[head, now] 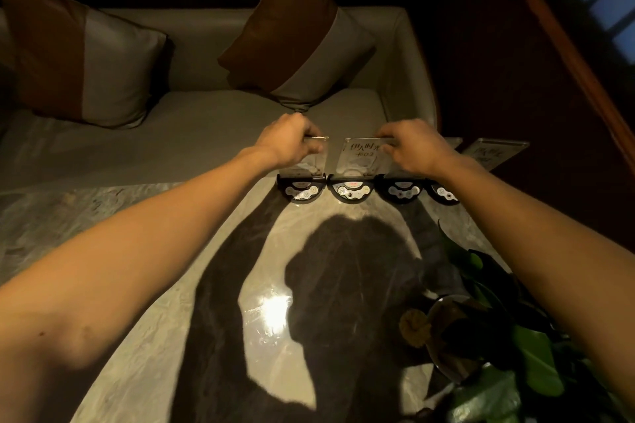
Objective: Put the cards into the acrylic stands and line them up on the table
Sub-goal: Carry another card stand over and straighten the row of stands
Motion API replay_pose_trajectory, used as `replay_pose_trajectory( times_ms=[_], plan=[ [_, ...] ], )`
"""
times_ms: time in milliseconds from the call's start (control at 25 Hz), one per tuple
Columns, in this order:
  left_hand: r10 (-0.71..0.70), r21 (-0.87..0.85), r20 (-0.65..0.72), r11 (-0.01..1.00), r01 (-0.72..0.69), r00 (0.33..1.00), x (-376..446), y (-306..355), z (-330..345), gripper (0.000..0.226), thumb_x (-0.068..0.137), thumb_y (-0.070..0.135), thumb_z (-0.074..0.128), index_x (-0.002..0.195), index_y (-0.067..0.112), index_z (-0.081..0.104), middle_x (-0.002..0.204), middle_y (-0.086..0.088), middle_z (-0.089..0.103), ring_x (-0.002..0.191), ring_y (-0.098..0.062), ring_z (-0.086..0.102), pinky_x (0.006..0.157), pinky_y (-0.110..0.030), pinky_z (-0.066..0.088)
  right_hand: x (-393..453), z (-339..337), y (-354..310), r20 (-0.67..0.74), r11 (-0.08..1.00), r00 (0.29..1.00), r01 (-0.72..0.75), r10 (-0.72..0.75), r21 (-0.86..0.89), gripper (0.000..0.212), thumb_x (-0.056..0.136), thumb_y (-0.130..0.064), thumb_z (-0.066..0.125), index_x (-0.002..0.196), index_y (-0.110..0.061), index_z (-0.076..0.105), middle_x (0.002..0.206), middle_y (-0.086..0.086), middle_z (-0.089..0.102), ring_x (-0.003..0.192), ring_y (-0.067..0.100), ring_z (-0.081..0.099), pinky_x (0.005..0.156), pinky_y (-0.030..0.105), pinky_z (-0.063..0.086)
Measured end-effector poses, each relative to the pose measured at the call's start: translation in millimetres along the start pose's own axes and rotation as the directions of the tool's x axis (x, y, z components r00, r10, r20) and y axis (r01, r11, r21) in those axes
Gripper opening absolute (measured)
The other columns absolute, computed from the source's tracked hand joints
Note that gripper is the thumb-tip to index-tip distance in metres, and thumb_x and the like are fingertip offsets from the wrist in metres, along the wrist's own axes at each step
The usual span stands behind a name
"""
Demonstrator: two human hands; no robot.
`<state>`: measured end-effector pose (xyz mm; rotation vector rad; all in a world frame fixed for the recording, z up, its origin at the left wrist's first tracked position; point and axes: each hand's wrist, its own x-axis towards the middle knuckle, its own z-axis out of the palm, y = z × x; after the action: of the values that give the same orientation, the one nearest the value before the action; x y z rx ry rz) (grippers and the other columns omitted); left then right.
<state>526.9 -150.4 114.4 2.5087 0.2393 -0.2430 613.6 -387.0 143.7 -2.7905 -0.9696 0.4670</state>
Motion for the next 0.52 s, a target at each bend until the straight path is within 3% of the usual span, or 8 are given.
replay_pose_trajectory(
  times_ms=[120,240,400,520],
  plan=[
    [0.012,-0.037,-0.004,0.999,-0.012,1.000,-1.4,-2.5,1.1,0.015,0.089,0.032,0.074,0.102,0.027,0.079,0.090,0.008,0.072,0.094,-0.016,0.068,0.079,-0.032,0.048,2.1,2.6,-0.1,-0.015,0.999,1.000,-0.015,0.016,0.046,0.028,0.099,-0.019,0.059,0.125,-0.018,0.069,0.121,0.010,0.072,0.116,0.029,0.064,0.101,0.048,0.050],
    [0.021,-0.056,-0.008,0.998,-0.022,1.000,-0.3,-5.2,2.4,0.016,0.089,0.033,0.074,0.104,0.027,0.078,0.098,0.007,0.076,0.095,-0.015,0.067,0.081,-0.033,0.049,1.8,3.5,0.8,-0.009,0.997,1.000,-0.018,0.019,0.070,0.028,0.101,-0.019,0.057,0.127,-0.017,0.068,0.122,0.009,0.072,0.116,0.028,0.064,0.098,0.046,0.052],
    [0.024,-0.032,0.002,0.999,-0.023,1.000,1.9,-4.7,2.6,0.010,0.088,0.031,0.075,0.096,0.025,0.079,0.085,0.002,0.073,0.083,-0.013,0.062,0.074,-0.030,0.043,1.9,3.9,0.3,-0.018,0.996,1.000,-0.018,0.019,0.089,0.027,0.101,-0.019,0.057,0.126,-0.016,0.069,0.121,0.009,0.073,0.114,0.027,0.065,0.096,0.045,0.053],
    [0.047,0.002,0.041,0.999,-0.047,0.998,1.9,-0.1,-1.3,0.010,0.088,0.027,0.076,0.096,0.022,0.079,0.087,0.001,0.074,0.085,-0.015,0.064,0.077,-0.034,0.049,-0.7,5.0,0.4,-0.017,0.991,0.999,-0.036,0.038,0.127,0.027,0.101,-0.020,0.057,0.125,-0.017,0.069,0.121,0.009,0.072,0.114,0.027,0.065,0.095,0.045,0.054]
  ],
)
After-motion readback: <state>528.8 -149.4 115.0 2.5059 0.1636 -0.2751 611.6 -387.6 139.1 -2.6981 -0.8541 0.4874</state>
